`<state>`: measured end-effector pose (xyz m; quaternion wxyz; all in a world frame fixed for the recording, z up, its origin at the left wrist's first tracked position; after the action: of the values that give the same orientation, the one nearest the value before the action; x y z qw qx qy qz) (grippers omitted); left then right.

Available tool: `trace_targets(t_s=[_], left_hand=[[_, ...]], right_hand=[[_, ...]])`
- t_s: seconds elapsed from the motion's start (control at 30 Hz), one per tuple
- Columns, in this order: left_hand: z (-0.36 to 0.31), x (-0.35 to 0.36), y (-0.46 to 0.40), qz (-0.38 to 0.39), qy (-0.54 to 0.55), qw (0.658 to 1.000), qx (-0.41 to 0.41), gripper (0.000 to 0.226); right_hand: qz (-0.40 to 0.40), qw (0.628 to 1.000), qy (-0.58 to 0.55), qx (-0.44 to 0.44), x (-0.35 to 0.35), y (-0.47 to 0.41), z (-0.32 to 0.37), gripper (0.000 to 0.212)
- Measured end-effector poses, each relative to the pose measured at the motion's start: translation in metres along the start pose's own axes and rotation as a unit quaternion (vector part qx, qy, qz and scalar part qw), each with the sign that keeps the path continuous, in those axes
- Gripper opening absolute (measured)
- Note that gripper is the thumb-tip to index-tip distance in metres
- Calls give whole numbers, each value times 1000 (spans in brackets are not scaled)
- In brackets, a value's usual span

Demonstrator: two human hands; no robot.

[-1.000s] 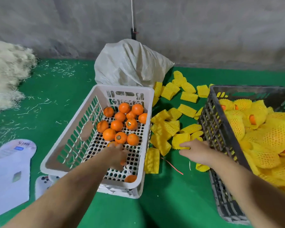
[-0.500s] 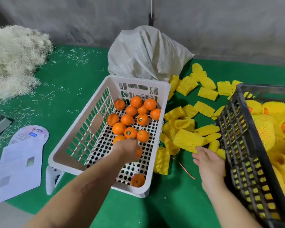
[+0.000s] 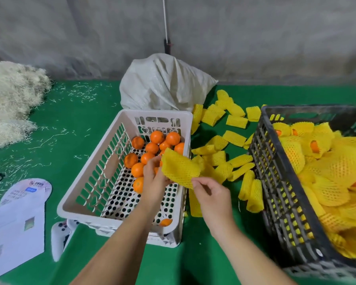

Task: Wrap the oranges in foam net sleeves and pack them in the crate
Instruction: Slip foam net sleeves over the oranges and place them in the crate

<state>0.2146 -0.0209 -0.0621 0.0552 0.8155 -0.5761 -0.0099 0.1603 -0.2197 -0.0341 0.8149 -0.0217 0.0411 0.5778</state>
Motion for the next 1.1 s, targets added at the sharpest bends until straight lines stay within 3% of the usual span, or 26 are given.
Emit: trace_targets(t_s=[0.1, 0.3, 0.43, 0.53, 0.67, 0.73, 0.8, 0.9, 0.97, 1.03, 1.1], left_hand=[[1, 1, -4, 22, -30, 999, 14, 43], [13, -7, 0, -2, -43, 999, 14, 46], [10, -8, 7, 12, -18, 999, -32, 63], [-12, -8, 24, 4, 26, 999, -26, 69], [-29, 31, 54, 111, 148, 981, -58, 65], [-32, 54, 68, 194, 163, 964, -85, 65], [-27, 67, 78, 241, 167, 949, -115, 69], [-13, 70, 81, 237, 238, 922, -196, 84], [-3, 71, 83, 228, 289, 896, -249, 87], [1, 70, 83, 221, 316, 883, -268, 78], [1, 70, 84, 227, 327, 878, -265, 71]], right_hand=[[-26, 997, -45, 57, 9, 4, -12, 14], [-150, 969, -174, 94, -37, 7, -20, 7], [-195, 947, -225, 120, -62, 0, -18, 39], [-194, 966, -157, 69, -71, -2, -3, 53], [-143, 986, -87, -14, -61, 2, 28, 45], [-98, 988, -101, -56, -50, 7, 45, 24], [-66, 990, -95, -78, -40, 11, 55, 23], [-68, 994, -90, -8, -35, 5, 34, 17], [-83, 986, -125, 69, -36, 1, 11, 30], [-92, 958, -231, 145, -34, 2, -6, 43], [-95, 906, -344, 226, -23, 10, -17, 51]])
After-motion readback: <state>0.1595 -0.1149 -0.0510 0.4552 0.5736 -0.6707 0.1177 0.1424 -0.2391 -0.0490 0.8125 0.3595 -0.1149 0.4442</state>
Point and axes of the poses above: each hand's wrist, its own y-axis away from the middle knuckle, its own x-axis out of the palm, z = x × y, the point moved 10 cm from there along -y, towards the middle knuckle, and after that the axes turned 9 degrees about -z, right-handed, at the moved point
